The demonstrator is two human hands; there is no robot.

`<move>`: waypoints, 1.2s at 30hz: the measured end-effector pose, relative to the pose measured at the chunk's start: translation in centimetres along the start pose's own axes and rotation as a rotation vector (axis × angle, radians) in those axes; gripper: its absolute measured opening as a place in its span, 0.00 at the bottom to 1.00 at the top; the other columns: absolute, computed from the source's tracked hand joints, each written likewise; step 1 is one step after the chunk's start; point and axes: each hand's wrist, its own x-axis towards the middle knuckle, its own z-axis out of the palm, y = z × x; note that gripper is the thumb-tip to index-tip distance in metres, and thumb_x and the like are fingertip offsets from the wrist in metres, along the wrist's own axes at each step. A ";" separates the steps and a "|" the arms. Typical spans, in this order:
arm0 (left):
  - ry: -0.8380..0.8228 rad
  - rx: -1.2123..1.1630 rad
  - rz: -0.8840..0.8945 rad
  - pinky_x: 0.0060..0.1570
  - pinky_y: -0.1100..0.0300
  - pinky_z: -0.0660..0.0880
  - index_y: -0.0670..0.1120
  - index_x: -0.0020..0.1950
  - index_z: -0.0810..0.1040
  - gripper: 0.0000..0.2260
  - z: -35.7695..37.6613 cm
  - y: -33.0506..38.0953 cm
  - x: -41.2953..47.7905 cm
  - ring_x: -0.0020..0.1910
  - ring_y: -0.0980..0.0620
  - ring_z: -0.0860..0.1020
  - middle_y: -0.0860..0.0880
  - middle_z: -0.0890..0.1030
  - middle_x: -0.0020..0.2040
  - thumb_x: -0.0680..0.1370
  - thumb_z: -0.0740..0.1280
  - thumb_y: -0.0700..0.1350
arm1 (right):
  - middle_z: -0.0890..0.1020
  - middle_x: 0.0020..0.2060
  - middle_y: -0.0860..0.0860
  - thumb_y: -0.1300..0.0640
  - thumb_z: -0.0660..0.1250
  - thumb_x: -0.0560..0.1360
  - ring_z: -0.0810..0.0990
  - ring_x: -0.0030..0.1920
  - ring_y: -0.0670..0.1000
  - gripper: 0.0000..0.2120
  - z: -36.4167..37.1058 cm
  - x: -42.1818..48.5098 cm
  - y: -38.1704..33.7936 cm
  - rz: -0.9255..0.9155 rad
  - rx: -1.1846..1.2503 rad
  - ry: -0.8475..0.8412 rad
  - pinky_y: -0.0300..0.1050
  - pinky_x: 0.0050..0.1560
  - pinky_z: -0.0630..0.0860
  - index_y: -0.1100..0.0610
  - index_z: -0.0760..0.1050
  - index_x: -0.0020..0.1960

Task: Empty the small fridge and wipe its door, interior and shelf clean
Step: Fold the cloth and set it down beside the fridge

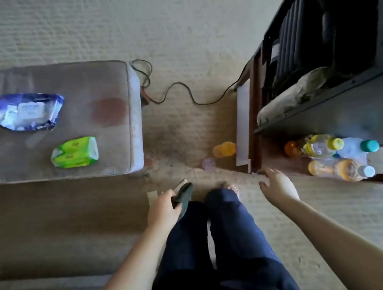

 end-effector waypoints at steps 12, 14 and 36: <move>-0.003 -0.118 -0.102 0.41 0.60 0.70 0.46 0.55 0.77 0.08 7.8 -7.2 11.8 0.49 0.48 0.80 0.50 0.82 0.49 0.77 0.68 0.45 | 0.78 0.60 0.52 0.57 0.63 0.77 0.75 0.60 0.53 0.15 13.7 13.7 -1.3 0.043 0.037 -0.067 0.46 0.56 0.73 0.54 0.74 0.64; 0.017 -0.177 -0.114 0.42 0.60 0.72 0.46 0.55 0.77 0.08 10.0 -7.9 15.3 0.49 0.48 0.80 0.50 0.82 0.48 0.77 0.69 0.44 | 0.80 0.57 0.53 0.55 0.62 0.78 0.78 0.56 0.54 0.14 17.5 17.2 -1.5 0.099 0.127 -0.099 0.45 0.52 0.74 0.56 0.75 0.62; -0.027 -0.266 -0.114 0.36 0.65 0.67 0.49 0.48 0.77 0.04 27.3 -13.8 36.6 0.42 0.56 0.76 0.53 0.80 0.43 0.75 0.70 0.43 | 0.74 0.61 0.56 0.48 0.74 0.68 0.76 0.55 0.56 0.34 43.0 39.4 5.5 0.590 0.591 -0.036 0.48 0.49 0.74 0.57 0.64 0.68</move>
